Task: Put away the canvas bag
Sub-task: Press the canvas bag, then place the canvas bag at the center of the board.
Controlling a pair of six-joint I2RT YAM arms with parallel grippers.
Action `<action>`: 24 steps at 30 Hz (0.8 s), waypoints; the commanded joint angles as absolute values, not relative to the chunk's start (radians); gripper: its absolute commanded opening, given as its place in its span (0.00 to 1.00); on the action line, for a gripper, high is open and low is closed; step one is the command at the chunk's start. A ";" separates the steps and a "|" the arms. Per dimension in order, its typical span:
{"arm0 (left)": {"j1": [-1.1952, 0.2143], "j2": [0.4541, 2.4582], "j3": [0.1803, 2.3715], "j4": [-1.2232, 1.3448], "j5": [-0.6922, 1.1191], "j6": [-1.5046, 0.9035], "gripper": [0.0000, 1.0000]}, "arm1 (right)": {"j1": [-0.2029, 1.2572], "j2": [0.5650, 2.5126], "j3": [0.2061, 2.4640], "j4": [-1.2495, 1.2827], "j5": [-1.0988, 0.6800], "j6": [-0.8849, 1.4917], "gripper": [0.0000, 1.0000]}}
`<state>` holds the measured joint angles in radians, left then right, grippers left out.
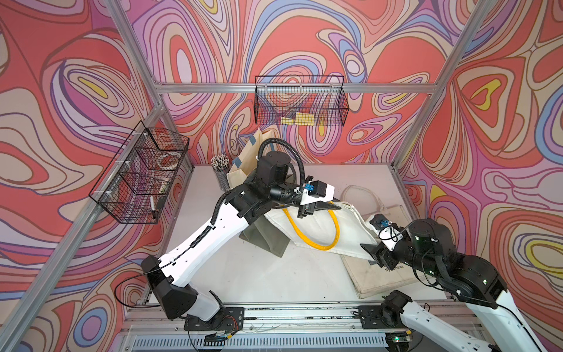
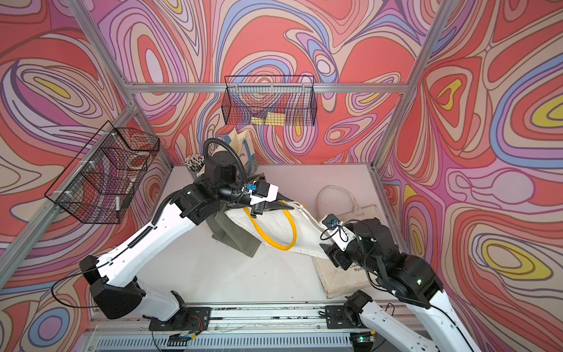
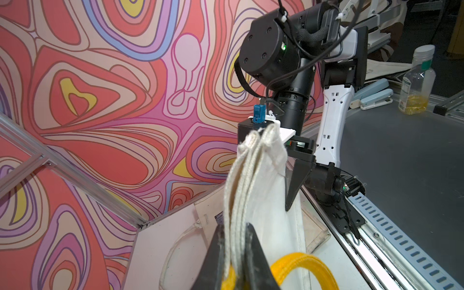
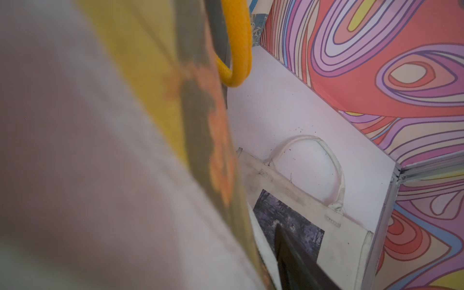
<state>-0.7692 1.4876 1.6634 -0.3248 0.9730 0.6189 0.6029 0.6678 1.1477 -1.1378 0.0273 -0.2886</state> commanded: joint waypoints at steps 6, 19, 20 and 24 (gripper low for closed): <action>-0.764 1.462 1.674 -0.138 0.991 0.542 0.00 | 0.605 0.698 1.130 -1.194 0.013 -0.305 0.12; -0.764 1.497 1.598 0.027 0.621 0.309 0.36 | 0.604 0.777 1.284 -1.354 0.057 -0.175 0.00; -0.764 1.506 1.606 0.018 0.576 0.283 0.43 | 0.604 0.788 1.297 -1.365 0.068 -0.171 0.00; -0.764 1.550 1.674 -0.071 0.452 0.203 0.53 | 0.603 0.869 1.309 -1.428 0.081 -0.169 0.00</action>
